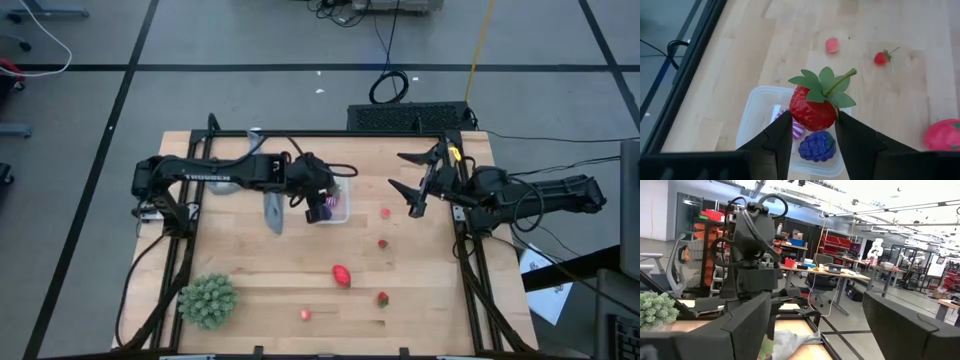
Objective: Pick and placing Produce into tupperware
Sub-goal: Put the middle left red strawberry into the transparent bin
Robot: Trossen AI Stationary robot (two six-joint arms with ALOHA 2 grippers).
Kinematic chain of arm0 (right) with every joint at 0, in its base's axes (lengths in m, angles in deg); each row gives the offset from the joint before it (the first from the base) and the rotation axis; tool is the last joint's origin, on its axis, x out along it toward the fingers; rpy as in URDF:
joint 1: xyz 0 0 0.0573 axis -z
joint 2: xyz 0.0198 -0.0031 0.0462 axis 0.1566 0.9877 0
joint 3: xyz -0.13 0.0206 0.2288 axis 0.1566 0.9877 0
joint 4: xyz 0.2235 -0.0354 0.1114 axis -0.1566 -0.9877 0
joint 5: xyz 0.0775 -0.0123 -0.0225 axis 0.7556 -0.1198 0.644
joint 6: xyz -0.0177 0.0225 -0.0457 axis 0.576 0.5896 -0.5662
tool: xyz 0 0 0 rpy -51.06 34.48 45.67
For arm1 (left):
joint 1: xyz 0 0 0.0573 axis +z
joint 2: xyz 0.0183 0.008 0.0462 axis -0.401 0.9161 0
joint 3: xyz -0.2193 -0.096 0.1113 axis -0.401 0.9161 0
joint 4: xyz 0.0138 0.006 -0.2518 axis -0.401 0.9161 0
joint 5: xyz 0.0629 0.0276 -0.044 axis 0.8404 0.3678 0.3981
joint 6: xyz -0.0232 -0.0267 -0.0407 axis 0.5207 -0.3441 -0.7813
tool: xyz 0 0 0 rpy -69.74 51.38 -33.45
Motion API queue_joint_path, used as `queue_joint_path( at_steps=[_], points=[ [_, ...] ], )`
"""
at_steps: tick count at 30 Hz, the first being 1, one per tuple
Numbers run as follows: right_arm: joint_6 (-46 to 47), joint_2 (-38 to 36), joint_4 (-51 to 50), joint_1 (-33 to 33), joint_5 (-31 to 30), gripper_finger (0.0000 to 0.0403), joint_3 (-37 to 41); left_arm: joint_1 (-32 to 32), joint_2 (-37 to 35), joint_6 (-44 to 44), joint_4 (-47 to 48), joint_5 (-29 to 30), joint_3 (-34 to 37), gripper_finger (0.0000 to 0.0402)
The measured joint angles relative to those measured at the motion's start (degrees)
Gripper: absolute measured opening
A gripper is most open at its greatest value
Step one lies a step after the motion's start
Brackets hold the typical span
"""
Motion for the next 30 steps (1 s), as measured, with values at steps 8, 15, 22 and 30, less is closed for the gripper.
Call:
queue_joint_path(
  at_steps=[8, 15, 22, 30],
  points=[
    [0.0, 0.0, -0.8, 0.0, 0.0, 0.0309, 0.0, 2.8, 1.2, -2.1, 1.6, 0.0, 0.0, 0.0141],
    [0.1, -0.1, -1.3, 0.0, 0.0, 0.0309, 0.0, 4.6, 7.2, -1.2, 0.4, -3.2, 0.0, 0.0141],
    [0.3, -0.1, -1.9, 0.0, 0.0, 0.0309, 0.0, 5.8, 12.5, -0.5, 2.8, -3.2, 0.0, 0.0141],
    [0.2, -0.1, -2.2, 0.0, 0.0, 0.0309, 0.0, 7.5, 14.7, -0.5, 5.7, -1.2, 0.0, 0.0141]
  ],
)
